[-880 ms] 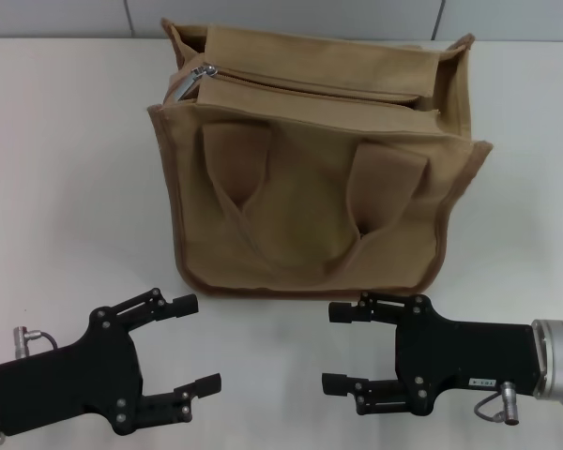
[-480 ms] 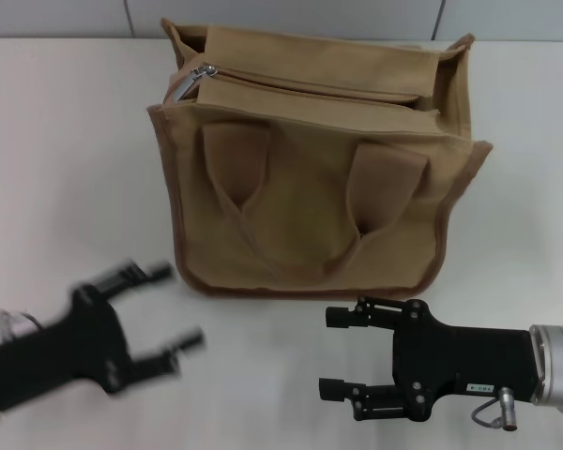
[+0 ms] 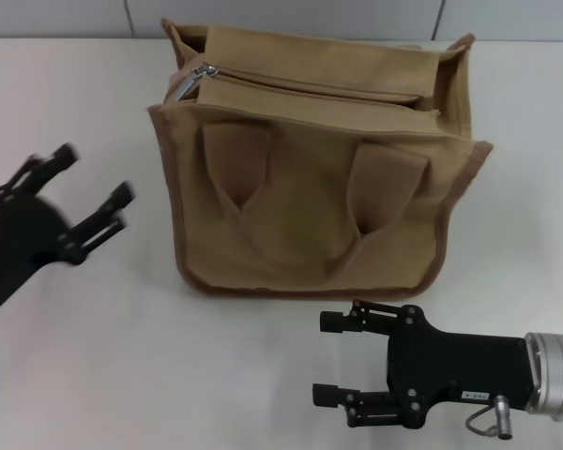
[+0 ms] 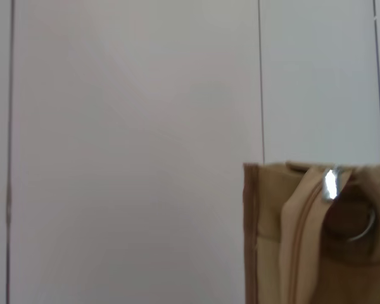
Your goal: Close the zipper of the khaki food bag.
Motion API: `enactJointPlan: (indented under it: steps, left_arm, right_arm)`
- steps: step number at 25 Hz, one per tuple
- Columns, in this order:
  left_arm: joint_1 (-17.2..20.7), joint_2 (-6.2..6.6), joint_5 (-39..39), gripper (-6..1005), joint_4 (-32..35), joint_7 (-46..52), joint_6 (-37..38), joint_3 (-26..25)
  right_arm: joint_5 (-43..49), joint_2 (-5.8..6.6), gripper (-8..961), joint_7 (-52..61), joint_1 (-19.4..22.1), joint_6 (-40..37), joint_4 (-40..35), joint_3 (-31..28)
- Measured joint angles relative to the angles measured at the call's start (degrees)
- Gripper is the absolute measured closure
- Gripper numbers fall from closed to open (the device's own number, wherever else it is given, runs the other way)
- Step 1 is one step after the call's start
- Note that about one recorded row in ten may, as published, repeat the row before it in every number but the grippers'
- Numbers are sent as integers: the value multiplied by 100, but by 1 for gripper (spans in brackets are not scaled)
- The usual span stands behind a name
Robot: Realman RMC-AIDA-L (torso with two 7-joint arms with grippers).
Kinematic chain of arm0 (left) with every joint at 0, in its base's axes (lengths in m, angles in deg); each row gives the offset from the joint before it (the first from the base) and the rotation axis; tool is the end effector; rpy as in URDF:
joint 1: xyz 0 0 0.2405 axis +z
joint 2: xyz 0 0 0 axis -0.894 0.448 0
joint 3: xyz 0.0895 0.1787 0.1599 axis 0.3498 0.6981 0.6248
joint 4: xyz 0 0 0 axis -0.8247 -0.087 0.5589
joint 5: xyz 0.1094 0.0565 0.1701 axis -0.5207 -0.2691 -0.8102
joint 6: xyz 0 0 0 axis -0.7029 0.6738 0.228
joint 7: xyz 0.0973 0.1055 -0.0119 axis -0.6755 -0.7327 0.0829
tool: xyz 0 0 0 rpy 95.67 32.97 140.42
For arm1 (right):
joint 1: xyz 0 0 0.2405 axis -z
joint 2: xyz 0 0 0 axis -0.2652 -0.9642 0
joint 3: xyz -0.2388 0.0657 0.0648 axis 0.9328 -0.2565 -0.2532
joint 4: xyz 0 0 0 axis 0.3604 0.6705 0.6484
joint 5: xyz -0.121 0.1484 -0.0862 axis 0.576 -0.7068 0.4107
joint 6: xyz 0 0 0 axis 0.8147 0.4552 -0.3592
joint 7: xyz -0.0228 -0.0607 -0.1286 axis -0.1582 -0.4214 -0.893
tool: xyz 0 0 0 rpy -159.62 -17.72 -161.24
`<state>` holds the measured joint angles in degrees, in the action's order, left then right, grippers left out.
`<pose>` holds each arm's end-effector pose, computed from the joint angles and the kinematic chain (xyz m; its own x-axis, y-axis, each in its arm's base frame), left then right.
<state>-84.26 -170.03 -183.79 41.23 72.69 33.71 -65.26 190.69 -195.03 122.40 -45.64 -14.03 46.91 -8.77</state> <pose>-0.3366 0.2519 -0.0009 0.7106 -0.0568 0.7013 0.5354 -0.6030 -0.5914 0.2607 0.2326 -0.0877 0.7469 -0.2066 -0.6320 -0.2304 -0.9720 0.0455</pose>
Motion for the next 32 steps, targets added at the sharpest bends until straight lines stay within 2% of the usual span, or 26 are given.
enactJointPlan:
  steps: [1, 3, 5, 7, 11, 12, 13, 22, 27, 30, 32]
  left_arm:
    - [-98, -4, 7, 167, -144, -116, -254, -3]
    - [-98, -4, 7, 168, -144, -116, -254, -3]
    - [-375, -7, 14, 168, -542, -348, -916, -6]
    - [-436, -6, 18, 168, -629, -361, -1008, -10]
    - [-708, 3, 96, 168, -989, -258, -1213, -501]
    - [-708, 3, 96, 169, -989, -258, -1213, -501]
    - [-786, 15, 100, 169, -1097, -167, -1213, -709]
    - [-907, 9, 98, 170, -1274, -107, -1161, -768]
    - [-834, 13, 98, 172, -1413, -105, -892, -826]
    - [-642, 7, 98, 177, -1454, 77, -354, -965]
    - [-642, 7, 98, 180, -1454, 77, -354, -965]
  right_arm:
    - [0, 0, 167, -68, 1, -5, 41, -21]
    - [0, 0, 167, -158, 7, -7, 103, -51]
    - [-1, 0, 167, -169, 14, -8, 140, -54]
    - [-1, 0, 167, -170, 21, -8, 157, -54]
    - [-4, 0, 167, -171, 58, -15, 172, -96]
    - [-5, 0, 167, -172, 79, -21, 172, -136]
    - [-6, 0, 167, -173, 102, -25, 172, -174]
    - [-8, 0, 166, -175, 226, -104, 174, -352]
    - [-9, 0, 167, -175, 236, -123, 175, -402]
    - [-8, 0, 167, -175, 241, -98, 175, -413]
    - [-9, 0, 167, -175, 242, -95, 175, -415]
